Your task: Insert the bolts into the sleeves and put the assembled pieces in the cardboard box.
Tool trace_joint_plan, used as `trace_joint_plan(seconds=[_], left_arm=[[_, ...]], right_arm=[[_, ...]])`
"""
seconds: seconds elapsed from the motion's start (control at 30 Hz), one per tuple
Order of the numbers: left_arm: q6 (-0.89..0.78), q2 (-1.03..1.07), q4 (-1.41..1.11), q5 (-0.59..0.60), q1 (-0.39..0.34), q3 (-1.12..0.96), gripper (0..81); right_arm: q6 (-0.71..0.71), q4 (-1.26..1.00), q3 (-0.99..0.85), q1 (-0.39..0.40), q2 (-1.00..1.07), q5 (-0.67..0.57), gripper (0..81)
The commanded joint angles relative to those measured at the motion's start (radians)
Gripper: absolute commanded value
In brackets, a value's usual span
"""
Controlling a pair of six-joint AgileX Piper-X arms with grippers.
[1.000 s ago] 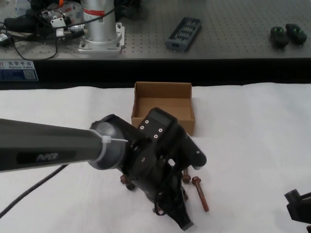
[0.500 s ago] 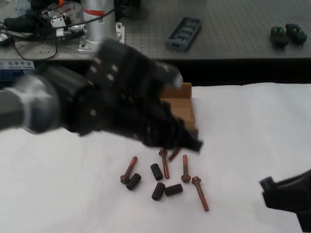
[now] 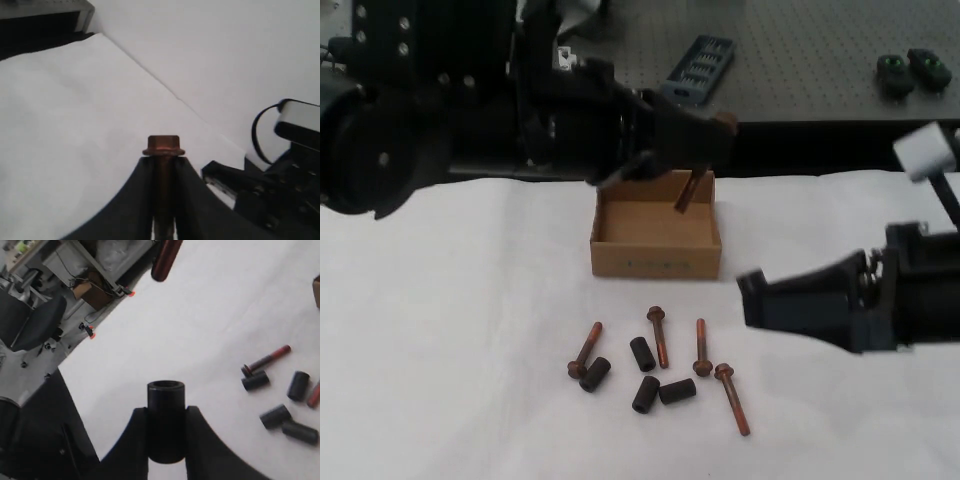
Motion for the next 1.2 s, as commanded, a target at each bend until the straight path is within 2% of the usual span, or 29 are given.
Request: trace_joint_plan(seconds=[0.0, 0.4, 0.87, 1.17], left_arm=[[-0.042, -0.018, -0.051, 0.049, 0.002, -0.007, 0.6], [-0.234, -0.018, -0.251, 0.078, 0.002, -0.004, 0.6], [-0.240, -0.018, -0.255, 0.071, -0.048, -0.004, 0.6], [-0.237, -0.018, -0.255, 0.071, -0.048, -0.004, 0.6]], right_arm=[[0.080, -0.161, -0.002, 0.002, 0.021, -0.062, 2.5], [0.146, -0.271, -0.002, 0.002, 0.021, -0.082, 2.5], [0.200, -0.361, -0.002, 0.002, 0.021, -0.111, 2.5], [0.208, -0.361, -0.002, -0.001, 0.021, -0.130, 2.5]])
